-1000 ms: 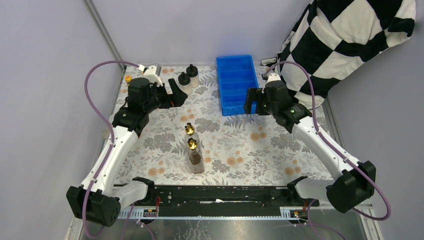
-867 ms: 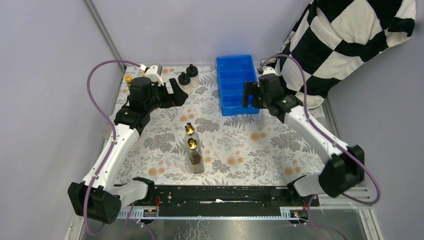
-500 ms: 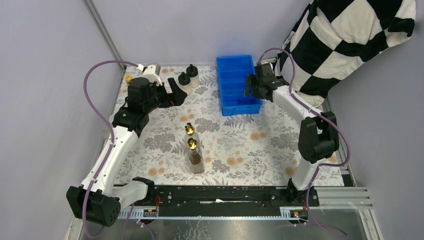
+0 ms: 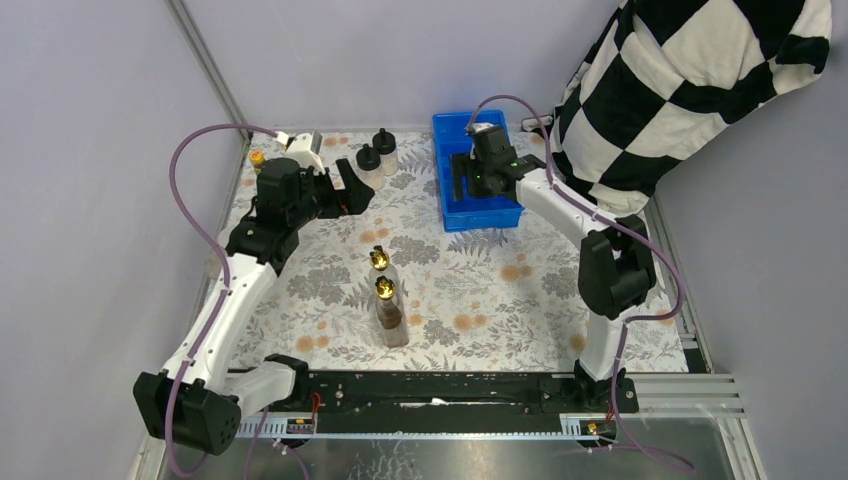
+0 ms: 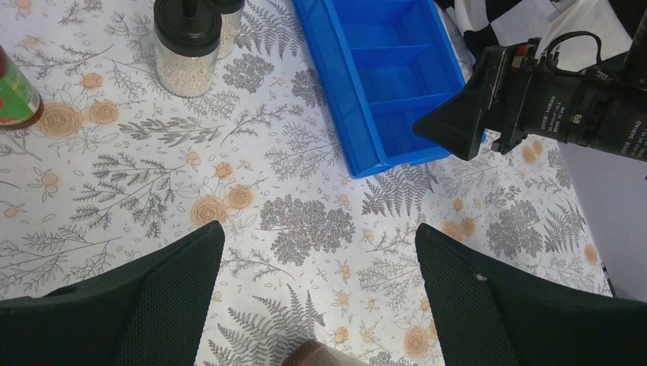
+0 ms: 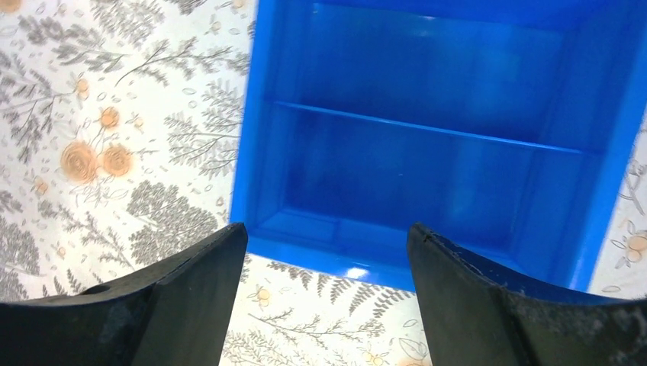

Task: Organize the condiment bottles
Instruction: Move the storage box to the center of the board.

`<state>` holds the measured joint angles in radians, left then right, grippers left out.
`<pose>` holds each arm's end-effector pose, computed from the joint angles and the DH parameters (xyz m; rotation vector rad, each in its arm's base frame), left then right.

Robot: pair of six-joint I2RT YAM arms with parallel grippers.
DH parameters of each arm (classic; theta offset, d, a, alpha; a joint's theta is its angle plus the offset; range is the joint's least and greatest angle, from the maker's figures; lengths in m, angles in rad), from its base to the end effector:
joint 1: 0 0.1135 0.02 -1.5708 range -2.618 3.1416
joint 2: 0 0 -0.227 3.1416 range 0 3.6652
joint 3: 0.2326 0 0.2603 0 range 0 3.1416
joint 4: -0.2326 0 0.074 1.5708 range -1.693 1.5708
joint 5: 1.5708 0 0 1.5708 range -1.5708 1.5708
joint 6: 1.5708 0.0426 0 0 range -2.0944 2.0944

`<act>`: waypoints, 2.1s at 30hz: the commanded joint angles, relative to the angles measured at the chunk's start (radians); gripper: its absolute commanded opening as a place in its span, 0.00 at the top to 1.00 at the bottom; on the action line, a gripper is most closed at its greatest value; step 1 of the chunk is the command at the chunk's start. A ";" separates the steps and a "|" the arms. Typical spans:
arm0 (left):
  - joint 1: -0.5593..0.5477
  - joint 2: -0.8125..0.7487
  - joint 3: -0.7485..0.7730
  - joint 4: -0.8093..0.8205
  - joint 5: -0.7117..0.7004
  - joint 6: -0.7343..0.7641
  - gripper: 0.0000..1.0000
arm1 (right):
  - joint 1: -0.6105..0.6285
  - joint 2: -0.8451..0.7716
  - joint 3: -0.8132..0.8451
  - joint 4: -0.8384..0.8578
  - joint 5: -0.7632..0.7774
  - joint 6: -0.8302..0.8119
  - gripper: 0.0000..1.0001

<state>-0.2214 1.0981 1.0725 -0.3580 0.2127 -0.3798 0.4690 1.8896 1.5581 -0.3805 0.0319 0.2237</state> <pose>0.2699 -0.0700 0.3258 -0.0145 1.9940 -0.6002 0.3917 0.1970 0.2272 -0.2651 2.2883 0.3235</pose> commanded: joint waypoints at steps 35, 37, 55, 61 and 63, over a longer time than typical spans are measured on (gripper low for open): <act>0.006 -0.054 -0.032 0.030 0.004 -0.002 0.01 | 0.076 0.052 -0.095 0.021 0.279 0.032 0.48; 0.005 -0.057 -0.035 0.031 0.005 -0.004 0.01 | 0.076 0.048 -0.122 0.031 0.272 0.035 0.48; 0.005 -0.102 -0.048 0.023 0.042 -0.026 0.01 | 0.091 -0.185 -0.491 0.023 0.310 0.301 0.48; 0.005 -0.126 -0.056 0.012 0.060 -0.028 0.01 | 0.135 -0.271 -0.640 0.033 0.335 0.450 0.46; 0.005 -0.135 -0.062 0.011 0.067 -0.031 0.01 | 0.159 -0.291 -0.672 0.030 0.349 0.503 0.46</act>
<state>-0.2214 0.9916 1.0332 -0.3595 0.2489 -0.3973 0.5827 1.6566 0.9463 -0.3206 0.3332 0.5732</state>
